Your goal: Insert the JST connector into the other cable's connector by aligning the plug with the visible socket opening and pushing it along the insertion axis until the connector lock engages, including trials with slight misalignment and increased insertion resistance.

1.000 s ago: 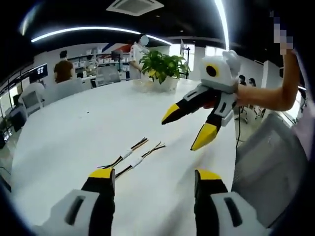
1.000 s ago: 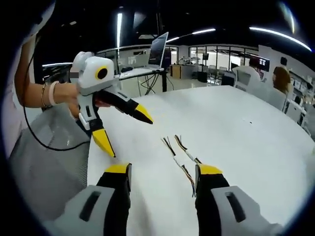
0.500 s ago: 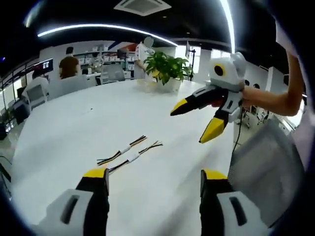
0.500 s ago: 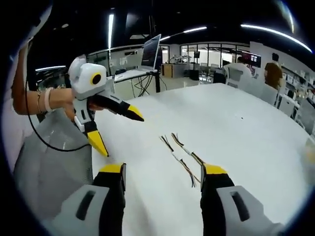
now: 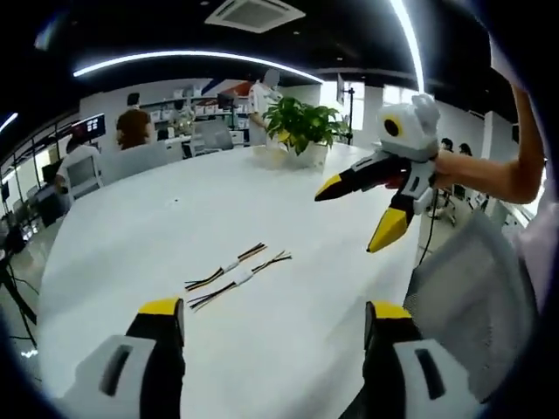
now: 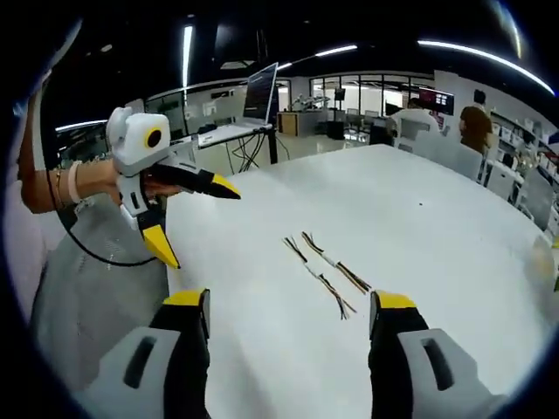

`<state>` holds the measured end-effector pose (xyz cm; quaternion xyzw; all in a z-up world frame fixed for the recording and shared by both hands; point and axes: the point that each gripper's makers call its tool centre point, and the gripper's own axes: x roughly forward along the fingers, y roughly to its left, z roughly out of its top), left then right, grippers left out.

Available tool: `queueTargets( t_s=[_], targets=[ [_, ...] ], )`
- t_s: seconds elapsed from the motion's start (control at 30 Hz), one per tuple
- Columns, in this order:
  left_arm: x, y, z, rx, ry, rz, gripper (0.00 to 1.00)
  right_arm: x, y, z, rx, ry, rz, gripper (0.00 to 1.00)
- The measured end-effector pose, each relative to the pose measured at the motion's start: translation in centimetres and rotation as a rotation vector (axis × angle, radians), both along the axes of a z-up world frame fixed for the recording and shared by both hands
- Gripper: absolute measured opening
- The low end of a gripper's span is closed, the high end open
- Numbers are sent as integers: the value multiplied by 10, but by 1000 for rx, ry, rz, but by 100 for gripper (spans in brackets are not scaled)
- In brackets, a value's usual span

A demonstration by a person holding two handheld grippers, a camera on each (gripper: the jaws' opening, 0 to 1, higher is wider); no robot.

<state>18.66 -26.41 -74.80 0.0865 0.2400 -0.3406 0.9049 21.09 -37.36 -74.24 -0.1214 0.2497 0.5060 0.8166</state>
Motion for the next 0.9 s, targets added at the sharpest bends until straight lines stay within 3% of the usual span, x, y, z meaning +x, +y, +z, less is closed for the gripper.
queueTargets(
  t_s=[0.07, 0.13, 0.27, 0.43, 0.67, 0.9],
  targets=[
    [-6, -6, 0, -2, -14, -27, 91, -3, -1, 2, 5, 6, -8, 76],
    [-15, -10, -7, 3, 27, -51, 89, -5, -1, 3, 8, 5, -12, 78],
    [-20, -13, -9, -7, 41, -49, 92, -9, -3, 3, 1, 2, -19, 83],
    [-27, 0, -20, 77, 73, -50, 99, -19, -7, 1, 8, 31, -38, 88],
    [-29, 11, -19, 69, 86, -6, 99, -29, -10, -5, 23, 85, -81, 100],
    [-34, 16, -19, 62, 96, 16, 99, -39, -11, -16, 7, 113, -98, 100]
  ],
)
